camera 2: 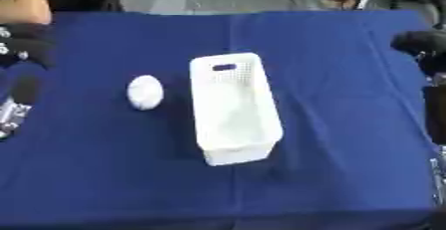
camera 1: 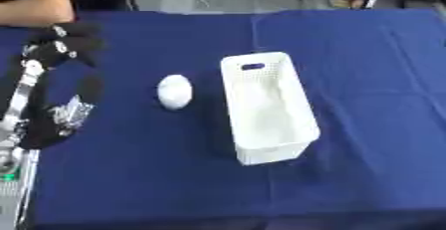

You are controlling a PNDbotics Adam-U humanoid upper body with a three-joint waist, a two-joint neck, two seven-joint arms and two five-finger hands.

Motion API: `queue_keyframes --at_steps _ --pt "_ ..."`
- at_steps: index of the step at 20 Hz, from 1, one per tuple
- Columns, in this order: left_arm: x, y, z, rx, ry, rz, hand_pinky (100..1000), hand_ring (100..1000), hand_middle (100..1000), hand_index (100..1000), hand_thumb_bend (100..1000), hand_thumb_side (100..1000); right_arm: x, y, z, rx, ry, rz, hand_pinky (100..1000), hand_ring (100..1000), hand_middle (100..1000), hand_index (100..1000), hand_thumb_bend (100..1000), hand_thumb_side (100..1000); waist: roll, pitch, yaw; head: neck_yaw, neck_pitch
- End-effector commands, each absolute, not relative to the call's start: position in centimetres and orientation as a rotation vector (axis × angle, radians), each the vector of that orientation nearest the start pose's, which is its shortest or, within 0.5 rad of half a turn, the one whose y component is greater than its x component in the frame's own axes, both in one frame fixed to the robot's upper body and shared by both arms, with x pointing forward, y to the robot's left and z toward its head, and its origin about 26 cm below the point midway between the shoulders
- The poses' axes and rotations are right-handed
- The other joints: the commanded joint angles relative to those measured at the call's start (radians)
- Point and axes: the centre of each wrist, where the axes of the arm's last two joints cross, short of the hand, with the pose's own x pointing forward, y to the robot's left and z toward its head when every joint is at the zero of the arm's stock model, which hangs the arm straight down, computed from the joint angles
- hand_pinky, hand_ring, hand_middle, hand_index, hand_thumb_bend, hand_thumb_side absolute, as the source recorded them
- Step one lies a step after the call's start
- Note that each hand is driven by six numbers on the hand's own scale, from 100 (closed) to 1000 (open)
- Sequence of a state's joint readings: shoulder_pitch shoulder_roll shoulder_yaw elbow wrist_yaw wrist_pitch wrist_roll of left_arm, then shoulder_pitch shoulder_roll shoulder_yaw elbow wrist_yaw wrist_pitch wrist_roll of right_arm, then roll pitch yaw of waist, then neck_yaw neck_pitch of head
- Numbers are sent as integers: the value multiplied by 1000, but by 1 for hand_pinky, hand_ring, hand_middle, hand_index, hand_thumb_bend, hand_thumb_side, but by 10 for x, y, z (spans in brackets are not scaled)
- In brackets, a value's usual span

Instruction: Pick up objects on the table and place them in the box.

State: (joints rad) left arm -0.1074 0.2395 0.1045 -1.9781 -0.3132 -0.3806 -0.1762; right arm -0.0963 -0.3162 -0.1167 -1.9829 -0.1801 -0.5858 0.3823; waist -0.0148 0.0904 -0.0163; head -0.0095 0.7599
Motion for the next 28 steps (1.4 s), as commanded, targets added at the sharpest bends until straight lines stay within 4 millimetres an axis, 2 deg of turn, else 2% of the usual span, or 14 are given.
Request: queue_keyframes --at_steps 1,9,12,14,15,16,21,28 --pt "277 290 149 367 -2338 -665 494 657 791 712 361 800 274 -309 157 -33 3454 -951 829 813 776 859 100 716 1 -9 -1 -5 -11" --pt "276 293 149 309 -2319 -632 492 656 793 712 365 798 274 -309 157 -32 3453 -955 830 814 775 859 100 710 2 -6 -2 -6 -15" --pt "277 298 152 390 -2300 -695 522 672 797 742 499 703 274 -310 157 -29 3453 -955 830 815 775 859 100 708 2 -4 -2 -7 -14" --pt "277 301 155 508 -2270 -804 569 692 797 772 684 606 274 -310 156 -28 3455 -957 831 815 774 859 100 707 2 -4 -3 -7 -15" --pt "277 302 157 569 -2241 -875 580 694 791 790 740 573 274 -310 156 -28 3455 -958 831 815 775 859 100 707 2 -4 -3 -6 -15" --pt "278 301 157 607 -2216 -924 580 692 789 809 757 552 274 -310 156 -28 3455 -958 831 816 775 859 100 707 2 -4 -4 -6 -16" --pt "279 302 161 680 -2102 -1080 591 695 801 840 721 532 274 -310 156 -31 3456 -959 831 815 775 860 100 706 3 -5 -5 -5 -15" --pt "279 303 164 667 -2092 -1107 602 701 805 850 720 543 274 -310 156 -31 3458 -958 831 815 776 860 100 705 4 -7 -6 -4 -16"
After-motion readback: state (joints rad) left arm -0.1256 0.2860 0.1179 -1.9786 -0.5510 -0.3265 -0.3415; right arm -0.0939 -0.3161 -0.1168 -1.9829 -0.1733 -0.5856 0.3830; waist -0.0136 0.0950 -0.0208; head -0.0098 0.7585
